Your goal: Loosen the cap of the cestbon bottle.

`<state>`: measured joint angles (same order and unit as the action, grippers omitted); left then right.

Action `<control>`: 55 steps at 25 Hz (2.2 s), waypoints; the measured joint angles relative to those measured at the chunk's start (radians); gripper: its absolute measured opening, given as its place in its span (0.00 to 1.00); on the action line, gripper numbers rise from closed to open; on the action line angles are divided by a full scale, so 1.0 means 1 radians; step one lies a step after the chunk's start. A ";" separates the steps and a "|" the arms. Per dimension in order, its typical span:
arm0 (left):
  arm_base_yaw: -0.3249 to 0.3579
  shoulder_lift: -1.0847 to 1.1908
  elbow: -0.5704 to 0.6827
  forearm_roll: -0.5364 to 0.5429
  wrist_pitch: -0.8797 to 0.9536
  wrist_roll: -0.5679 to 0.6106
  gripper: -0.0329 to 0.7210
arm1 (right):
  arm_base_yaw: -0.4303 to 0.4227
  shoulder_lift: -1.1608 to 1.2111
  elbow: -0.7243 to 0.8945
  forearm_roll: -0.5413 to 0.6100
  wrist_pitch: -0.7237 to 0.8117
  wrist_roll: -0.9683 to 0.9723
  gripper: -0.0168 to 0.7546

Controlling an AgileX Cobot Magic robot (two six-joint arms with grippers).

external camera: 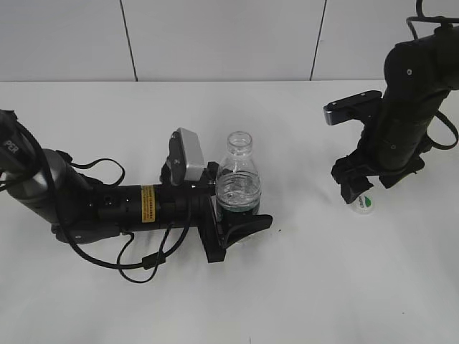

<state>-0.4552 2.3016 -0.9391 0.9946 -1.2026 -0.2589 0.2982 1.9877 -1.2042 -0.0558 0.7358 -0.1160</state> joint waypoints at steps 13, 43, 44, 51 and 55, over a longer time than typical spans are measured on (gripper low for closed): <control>0.000 -0.021 0.000 0.000 0.000 -0.153 0.81 | 0.000 -0.008 0.000 -0.004 0.001 0.000 0.79; 0.000 -0.504 0.000 0.004 0.198 -0.555 0.81 | 0.000 -0.093 -0.021 -0.005 0.068 0.000 0.79; 0.000 -0.535 0.000 -0.012 0.273 -0.557 0.81 | 0.000 -0.106 -0.021 -0.005 0.076 0.000 0.79; 0.036 -0.694 -0.002 -0.241 0.901 -0.562 0.78 | 0.000 -0.194 -0.021 -0.002 0.120 0.000 0.79; 0.079 -0.698 -0.002 -0.286 1.203 -0.567 0.75 | 0.000 -0.233 -0.021 0.002 0.148 0.000 0.79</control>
<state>-0.3766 1.6033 -0.9412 0.7083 0.0000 -0.8256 0.2982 1.7545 -1.2250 -0.0534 0.8838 -0.1160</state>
